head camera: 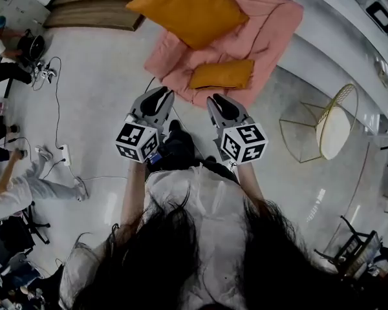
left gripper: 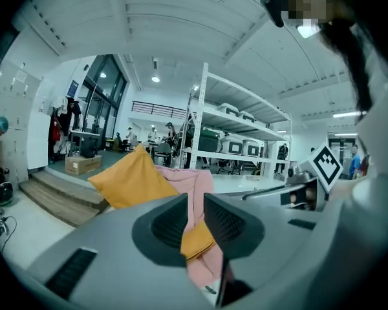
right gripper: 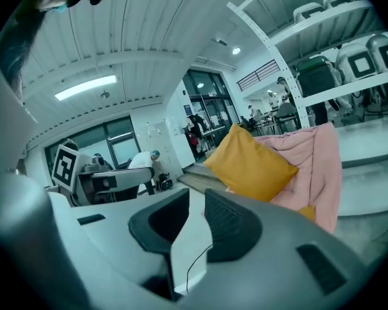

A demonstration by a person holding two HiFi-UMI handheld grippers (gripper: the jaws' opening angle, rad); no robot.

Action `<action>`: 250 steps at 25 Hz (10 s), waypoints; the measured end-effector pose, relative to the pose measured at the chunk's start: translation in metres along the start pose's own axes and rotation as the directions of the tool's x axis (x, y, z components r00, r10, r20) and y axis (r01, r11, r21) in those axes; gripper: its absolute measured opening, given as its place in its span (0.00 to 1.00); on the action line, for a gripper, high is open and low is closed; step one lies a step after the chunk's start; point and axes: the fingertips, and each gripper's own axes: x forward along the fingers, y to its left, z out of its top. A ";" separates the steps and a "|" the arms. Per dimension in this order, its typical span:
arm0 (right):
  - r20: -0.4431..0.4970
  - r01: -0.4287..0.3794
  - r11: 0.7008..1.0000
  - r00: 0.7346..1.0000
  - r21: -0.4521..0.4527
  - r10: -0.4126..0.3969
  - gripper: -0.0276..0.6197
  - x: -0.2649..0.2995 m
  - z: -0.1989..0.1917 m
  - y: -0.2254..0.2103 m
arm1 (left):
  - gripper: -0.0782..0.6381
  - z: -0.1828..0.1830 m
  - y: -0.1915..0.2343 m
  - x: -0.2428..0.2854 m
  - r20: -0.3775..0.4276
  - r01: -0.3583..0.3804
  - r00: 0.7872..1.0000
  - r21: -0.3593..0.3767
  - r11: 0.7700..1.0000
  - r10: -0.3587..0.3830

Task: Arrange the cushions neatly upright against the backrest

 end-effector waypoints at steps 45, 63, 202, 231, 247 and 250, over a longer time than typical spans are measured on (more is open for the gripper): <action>0.002 0.286 0.933 0.956 0.220 -0.294 0.17 0.185 0.039 -0.145 | 0.23 0.053 0.215 0.182 -0.179 0.185 0.971 0.164 0.969 -0.156; -0.078 0.231 0.933 0.973 0.274 -0.218 0.18 0.266 0.021 -0.325 | 0.41 0.137 0.307 0.349 -0.279 0.075 0.960 0.327 0.942 0.020; -0.315 0.271 0.867 0.938 0.418 -0.142 0.12 0.250 -0.169 -0.278 | 0.24 -0.287 0.290 0.456 -0.679 0.058 0.733 -0.004 0.998 -0.045; -0.380 0.357 0.879 0.897 0.316 -0.227 0.12 0.184 -0.185 -0.266 | 0.34 -0.335 0.215 0.342 -0.719 0.276 0.660 -0.035 0.960 -0.216; -0.465 0.416 0.909 0.800 -0.025 -0.379 0.13 0.109 -0.176 -0.259 | 0.45 -0.492 0.129 0.268 -0.880 0.428 0.354 -0.148 0.892 -0.316; -0.481 0.442 0.892 0.763 -0.100 -0.432 0.13 0.092 -0.178 -0.266 | 0.45 -0.510 0.130 0.269 -0.901 0.438 0.325 -0.127 0.890 -0.289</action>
